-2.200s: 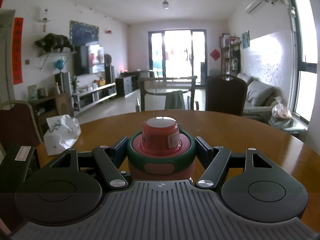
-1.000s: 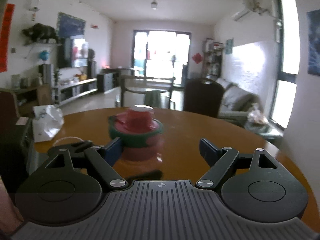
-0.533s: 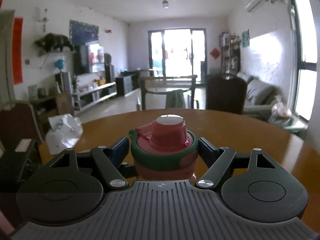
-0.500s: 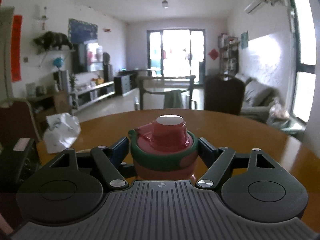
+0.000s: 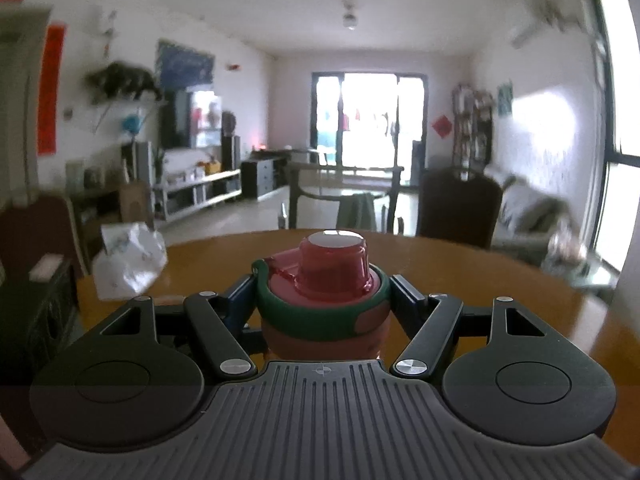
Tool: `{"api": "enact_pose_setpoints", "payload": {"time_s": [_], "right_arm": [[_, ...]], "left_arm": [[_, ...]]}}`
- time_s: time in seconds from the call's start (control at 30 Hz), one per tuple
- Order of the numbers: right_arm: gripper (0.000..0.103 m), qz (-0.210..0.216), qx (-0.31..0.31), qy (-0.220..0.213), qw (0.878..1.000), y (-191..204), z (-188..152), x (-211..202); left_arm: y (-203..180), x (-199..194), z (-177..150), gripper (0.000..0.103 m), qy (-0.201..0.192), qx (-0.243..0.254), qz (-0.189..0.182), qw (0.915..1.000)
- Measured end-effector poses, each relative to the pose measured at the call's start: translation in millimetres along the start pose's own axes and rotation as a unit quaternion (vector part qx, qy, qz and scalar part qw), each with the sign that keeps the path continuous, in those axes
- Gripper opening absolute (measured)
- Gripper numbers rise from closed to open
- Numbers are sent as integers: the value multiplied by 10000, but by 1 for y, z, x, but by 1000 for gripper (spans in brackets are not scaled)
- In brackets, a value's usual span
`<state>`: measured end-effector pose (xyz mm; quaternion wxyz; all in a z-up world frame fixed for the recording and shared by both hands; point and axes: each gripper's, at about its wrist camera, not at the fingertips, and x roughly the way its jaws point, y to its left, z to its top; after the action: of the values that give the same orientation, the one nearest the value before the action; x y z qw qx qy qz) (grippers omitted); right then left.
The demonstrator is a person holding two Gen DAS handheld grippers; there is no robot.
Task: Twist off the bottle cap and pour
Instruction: 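Hold the bottle with the left gripper while the right gripper twists the green-banded cap further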
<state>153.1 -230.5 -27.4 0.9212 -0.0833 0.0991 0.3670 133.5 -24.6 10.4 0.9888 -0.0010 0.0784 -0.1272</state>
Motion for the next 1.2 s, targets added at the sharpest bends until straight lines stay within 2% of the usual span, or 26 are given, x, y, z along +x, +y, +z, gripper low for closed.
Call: {"api": "enact_pose_setpoints", "payload": {"time_s": [0.07,0.4,0.57,0.7,0.83,1.0,1.07,1.1,1.17,1.2], "right_arm": [[72,98,186,46,9998,-6,2,1],[73,450,-446,-57,9980,-8,1,1],[73,620,192,129,9978,-23,7,6],[72,733,-553,-70,9958,-17,1,0],[72,1410,-657,-88,9878,-41,1,-1],[71,2054,-69,-138,9786,-72,-1,1],[73,2004,147,-135,9795,-72,-2,-1],[87,1938,204,-144,9807,-71,-2,-3],[102,1192,389,-333,9915,-54,-1,-14],[102,864,378,-444,9945,-43,0,-20]], "left_arm": [[-2,-1,0,72,-13,46,2,10000],[2,2,-1,71,4,7,-10,10000],[0,1,-2,71,-3,23,-28,10000],[0,1,-2,71,11,-22,-85,10000],[-2,-1,-4,72,11,-50,-124,9999],[-2,0,-4,72,12,-50,-148,9999],[-4,1,-4,72,5,-22,-99,9999],[-6,1,-4,72,0,-19,-58,10000],[-7,1,-4,72,-8,-24,-1,10000],[-7,1,-5,72,-10,-26,12,10000]]}}
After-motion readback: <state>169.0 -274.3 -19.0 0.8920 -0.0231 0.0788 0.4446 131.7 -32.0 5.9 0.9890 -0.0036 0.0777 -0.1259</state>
